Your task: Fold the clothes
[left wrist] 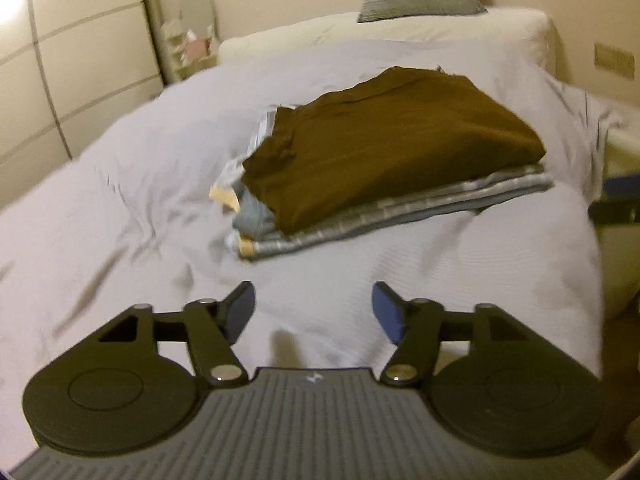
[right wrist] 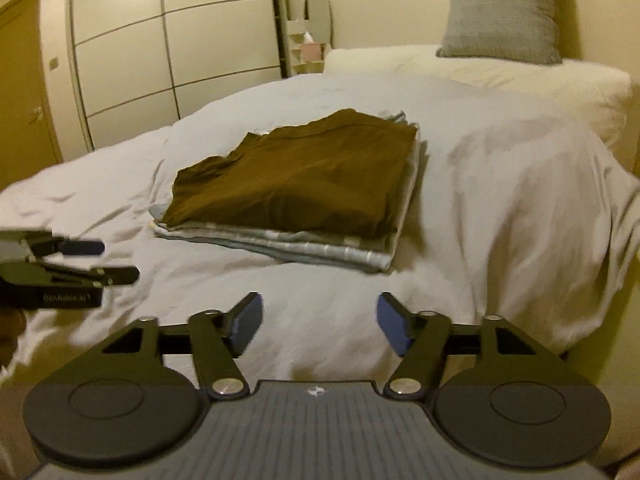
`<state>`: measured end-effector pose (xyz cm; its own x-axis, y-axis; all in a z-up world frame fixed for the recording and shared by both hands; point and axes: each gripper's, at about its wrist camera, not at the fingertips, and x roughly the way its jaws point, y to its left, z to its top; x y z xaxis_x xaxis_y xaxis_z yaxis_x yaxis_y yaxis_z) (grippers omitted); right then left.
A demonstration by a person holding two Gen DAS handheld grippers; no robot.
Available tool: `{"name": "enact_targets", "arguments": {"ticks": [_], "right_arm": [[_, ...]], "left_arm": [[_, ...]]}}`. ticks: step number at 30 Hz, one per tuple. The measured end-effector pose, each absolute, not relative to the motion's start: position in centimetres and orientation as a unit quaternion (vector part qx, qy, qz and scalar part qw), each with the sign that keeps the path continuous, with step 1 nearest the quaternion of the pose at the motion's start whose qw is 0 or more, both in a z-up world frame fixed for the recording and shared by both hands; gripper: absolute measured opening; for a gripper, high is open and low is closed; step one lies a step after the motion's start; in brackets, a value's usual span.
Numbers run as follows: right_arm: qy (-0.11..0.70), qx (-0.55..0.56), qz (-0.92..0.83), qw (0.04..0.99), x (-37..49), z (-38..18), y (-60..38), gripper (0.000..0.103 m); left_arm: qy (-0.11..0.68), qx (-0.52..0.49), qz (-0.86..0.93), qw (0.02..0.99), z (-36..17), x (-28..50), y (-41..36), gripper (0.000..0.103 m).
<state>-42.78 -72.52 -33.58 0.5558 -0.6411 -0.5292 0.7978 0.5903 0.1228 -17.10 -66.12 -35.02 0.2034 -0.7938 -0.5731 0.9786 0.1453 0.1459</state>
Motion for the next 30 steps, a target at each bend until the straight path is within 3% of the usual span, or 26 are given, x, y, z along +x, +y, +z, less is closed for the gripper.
{"name": "enact_targets", "arguments": {"ticks": [4, 6, 8, 30], "right_arm": [[0.208, 0.187, -0.427, 0.860, -43.1, -33.0, -71.0, 0.088], [0.206, 0.193, -0.430, 0.857, -42.9, -32.6, -70.6, 0.088], [0.204, 0.206, -0.436, 0.852, -42.8, -32.1, -70.2, 0.088], [0.232, 0.223, -0.465, 0.825, -42.2, -29.2, -68.0, 0.089]], "left_arm": [[0.205, 0.235, -0.598, 0.738, -34.6, -17.9, -65.0, 0.085], [0.214, 0.227, -0.595, 0.741, -34.2, -18.3, -64.4, 0.098], [0.223, 0.217, -0.594, 0.742, -33.6, -18.5, -63.8, 0.101], [0.224, 0.162, -0.549, 0.789, -29.8, -18.2, -58.9, 0.102]]}}
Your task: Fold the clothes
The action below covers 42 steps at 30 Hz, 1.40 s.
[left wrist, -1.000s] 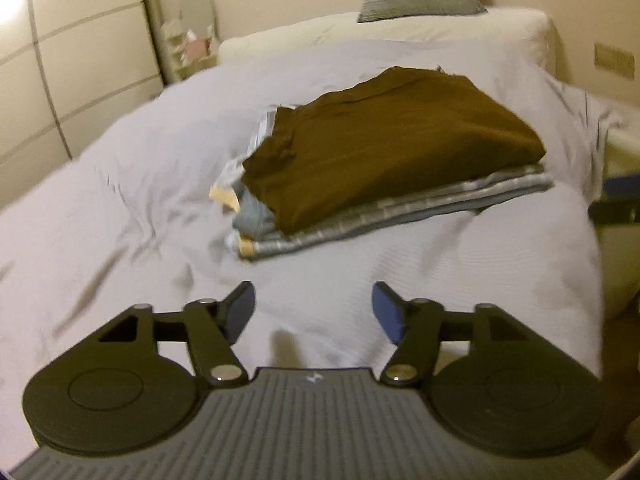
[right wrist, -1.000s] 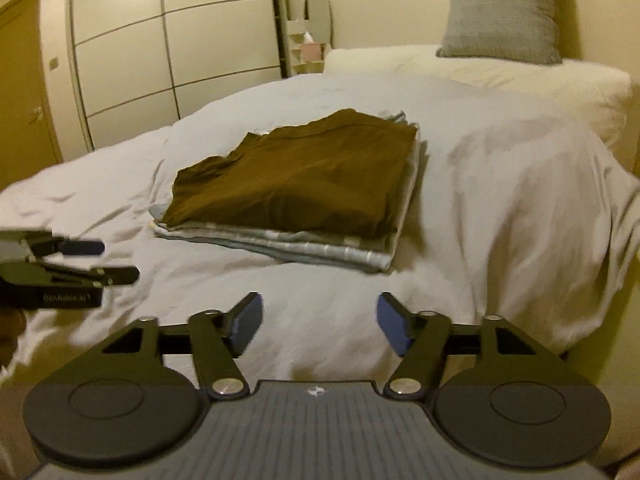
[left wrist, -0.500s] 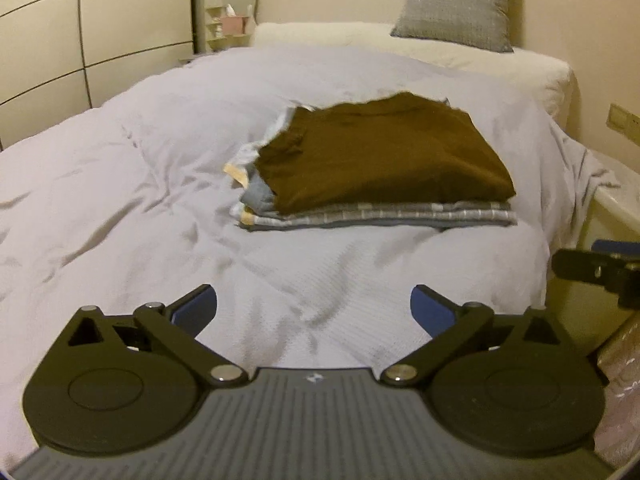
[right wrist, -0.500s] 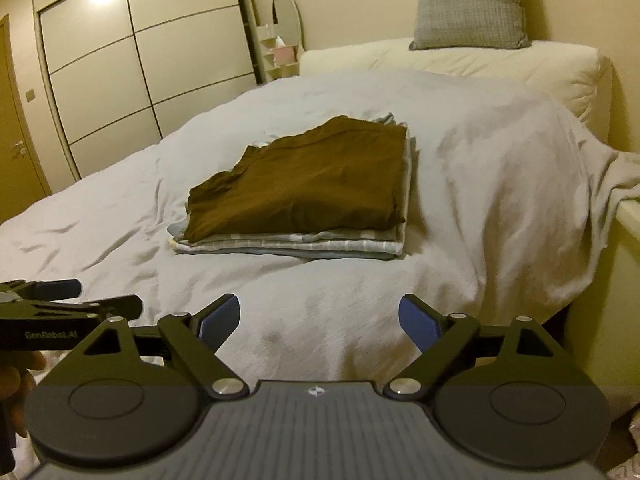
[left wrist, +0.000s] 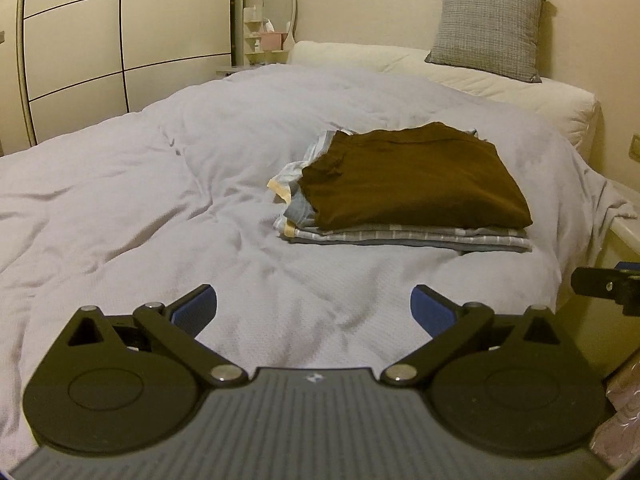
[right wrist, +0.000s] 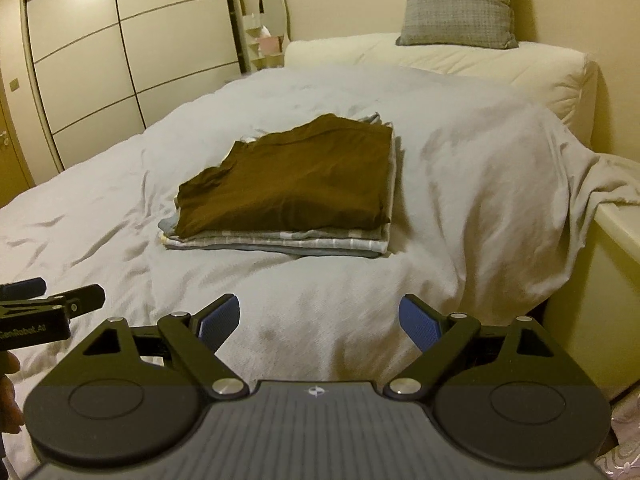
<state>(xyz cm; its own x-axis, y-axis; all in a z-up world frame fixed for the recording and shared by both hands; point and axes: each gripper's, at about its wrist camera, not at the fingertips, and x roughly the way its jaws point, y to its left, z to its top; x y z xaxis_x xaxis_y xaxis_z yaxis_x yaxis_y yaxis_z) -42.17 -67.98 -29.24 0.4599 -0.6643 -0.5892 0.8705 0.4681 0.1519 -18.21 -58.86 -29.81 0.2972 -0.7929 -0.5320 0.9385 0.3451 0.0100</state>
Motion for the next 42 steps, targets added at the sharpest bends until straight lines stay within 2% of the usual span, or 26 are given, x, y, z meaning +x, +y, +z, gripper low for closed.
{"name": "enact_targets", "arguments": {"ticks": [19, 27, 42], "right_arm": [[0.243, 0.236, -0.466, 0.817, -41.8, -29.8, -69.0, 0.089], [0.234, 0.226, -0.473, 0.819, -42.0, -28.2, -67.4, 0.089], [0.224, 0.199, -0.477, 0.826, -42.6, -25.0, -61.2, 0.089]], "left_arm": [[0.255, 0.160, -0.562, 0.771, -29.8, -18.5, -60.8, 0.102], [0.232, 0.165, -0.559, 0.779, -28.6, -19.3, -59.3, 0.102], [0.238, 0.160, -0.571, 0.769, -26.9, -20.8, -53.7, 0.102]]}}
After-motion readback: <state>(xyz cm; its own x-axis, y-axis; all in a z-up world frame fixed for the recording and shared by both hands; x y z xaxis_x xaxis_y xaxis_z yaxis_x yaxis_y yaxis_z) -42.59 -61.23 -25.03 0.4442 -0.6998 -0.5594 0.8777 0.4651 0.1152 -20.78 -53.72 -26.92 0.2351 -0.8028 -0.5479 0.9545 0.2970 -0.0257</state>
